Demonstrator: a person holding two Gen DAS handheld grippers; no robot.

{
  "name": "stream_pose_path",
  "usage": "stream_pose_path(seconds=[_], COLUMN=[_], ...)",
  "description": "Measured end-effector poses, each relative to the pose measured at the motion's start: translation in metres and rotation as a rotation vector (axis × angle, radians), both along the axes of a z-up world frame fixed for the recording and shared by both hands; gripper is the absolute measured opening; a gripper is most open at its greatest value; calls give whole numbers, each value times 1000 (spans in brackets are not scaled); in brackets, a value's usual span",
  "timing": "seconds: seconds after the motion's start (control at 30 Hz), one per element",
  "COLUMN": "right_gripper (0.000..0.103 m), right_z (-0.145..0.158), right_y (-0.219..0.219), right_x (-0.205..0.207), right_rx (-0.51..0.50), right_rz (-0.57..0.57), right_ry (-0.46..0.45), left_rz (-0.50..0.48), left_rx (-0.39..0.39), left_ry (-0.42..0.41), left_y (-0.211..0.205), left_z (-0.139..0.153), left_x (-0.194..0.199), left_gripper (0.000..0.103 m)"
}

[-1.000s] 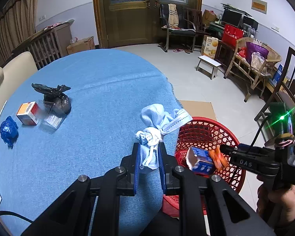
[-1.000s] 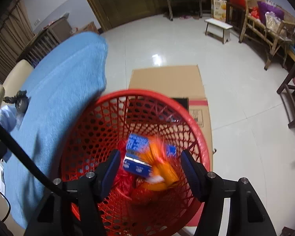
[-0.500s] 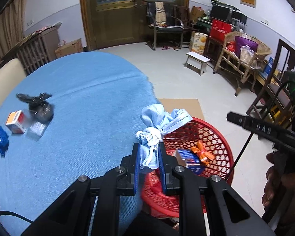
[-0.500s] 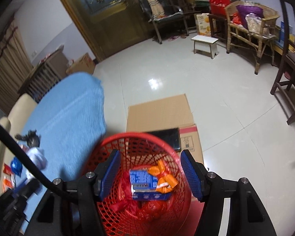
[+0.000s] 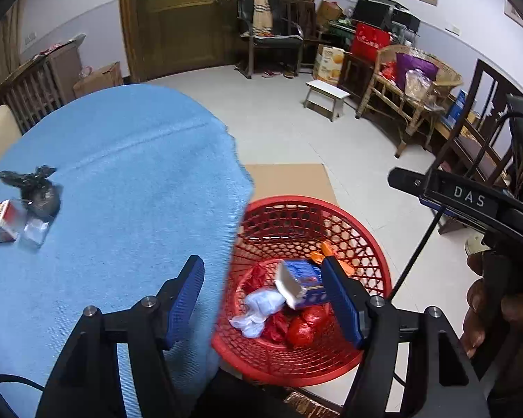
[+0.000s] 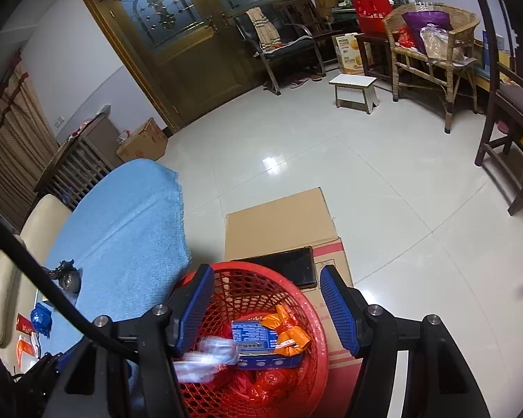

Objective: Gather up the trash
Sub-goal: 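Open the left tool to drop the face mask into the wastebasket, then move both open tools from the wastebasket back over the table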

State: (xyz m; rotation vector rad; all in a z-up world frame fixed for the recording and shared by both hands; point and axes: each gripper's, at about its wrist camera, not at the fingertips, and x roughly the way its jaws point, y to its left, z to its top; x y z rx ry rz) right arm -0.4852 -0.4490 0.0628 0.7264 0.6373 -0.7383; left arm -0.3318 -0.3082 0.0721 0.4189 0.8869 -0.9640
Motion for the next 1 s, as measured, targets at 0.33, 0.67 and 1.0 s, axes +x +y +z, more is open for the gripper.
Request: stream_pose_path(seconds=[0.33, 0.67, 1.0], right_gripper=[67, 67, 67], right_z=[3, 5, 19], right_y=[30, 79, 151], right_x=[34, 89, 162], right_rx=[-4, -23, -86], right_rz=[104, 260, 504], right_ry=[13, 49, 59], left_rz=[179, 404, 601], left_rx=[-18, -36, -64], left_ry=[24, 55, 77], left_y=[59, 141, 212], left_z=[2, -7, -10], left_x=[48, 97, 130], left_gripper=[70, 70, 70])
